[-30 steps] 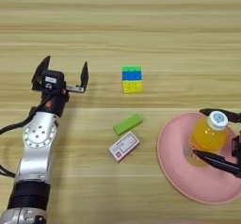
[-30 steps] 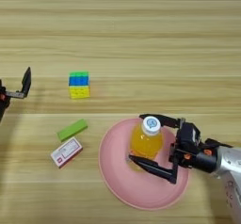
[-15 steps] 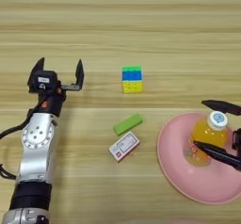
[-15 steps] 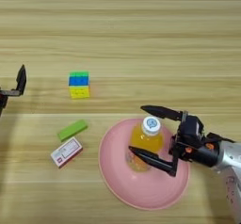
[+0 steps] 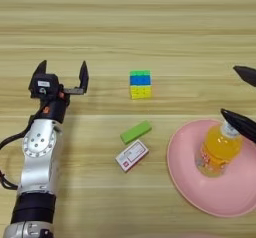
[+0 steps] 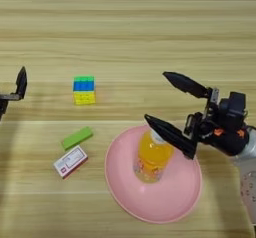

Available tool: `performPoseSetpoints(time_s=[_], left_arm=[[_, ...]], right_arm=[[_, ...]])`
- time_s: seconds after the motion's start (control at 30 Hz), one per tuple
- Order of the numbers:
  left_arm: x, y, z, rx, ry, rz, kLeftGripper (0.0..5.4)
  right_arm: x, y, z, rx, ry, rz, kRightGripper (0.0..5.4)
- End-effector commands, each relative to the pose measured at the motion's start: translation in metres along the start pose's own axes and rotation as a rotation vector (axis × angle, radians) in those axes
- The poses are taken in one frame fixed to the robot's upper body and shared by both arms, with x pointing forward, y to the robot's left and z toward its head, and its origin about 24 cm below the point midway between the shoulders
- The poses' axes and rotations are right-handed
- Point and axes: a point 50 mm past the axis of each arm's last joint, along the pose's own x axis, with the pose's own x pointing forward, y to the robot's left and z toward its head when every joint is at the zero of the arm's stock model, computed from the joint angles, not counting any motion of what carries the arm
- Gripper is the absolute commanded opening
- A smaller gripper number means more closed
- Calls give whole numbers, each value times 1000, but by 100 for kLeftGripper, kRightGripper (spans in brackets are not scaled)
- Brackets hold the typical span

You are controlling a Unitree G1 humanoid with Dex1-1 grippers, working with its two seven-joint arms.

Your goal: Move the objects on the table

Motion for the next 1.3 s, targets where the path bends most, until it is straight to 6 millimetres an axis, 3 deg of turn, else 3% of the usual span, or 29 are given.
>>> performPoseSetpoints(time_s=[0.03,0.17,0.53,0.77,0.93,1.13,1.3], left_arm=[[-1,1,-1,11,14,-2,540],[-1,1,-1,12,13,-2,540],[-1,2,-1,20,12,-1,540],[-1,2,-1,26,11,1,540],[-1,3,-1,32,11,-2,540],[0,-1,-1,48,27,-64,540],[7,-6,-1,52,33,-74,540]], right_arm=[[3,1,12,-9,-31,25,539],[9,-3,21,-42,-82,-20,539],[37,-43,34,-287,-138,-481,539],[28,-71,36,-345,-130,-766,539],[24,-80,35,-494,-64,-865,539],[24,-83,21,-648,53,-859,539],[25,-86,7,-679,91,-865,539]])
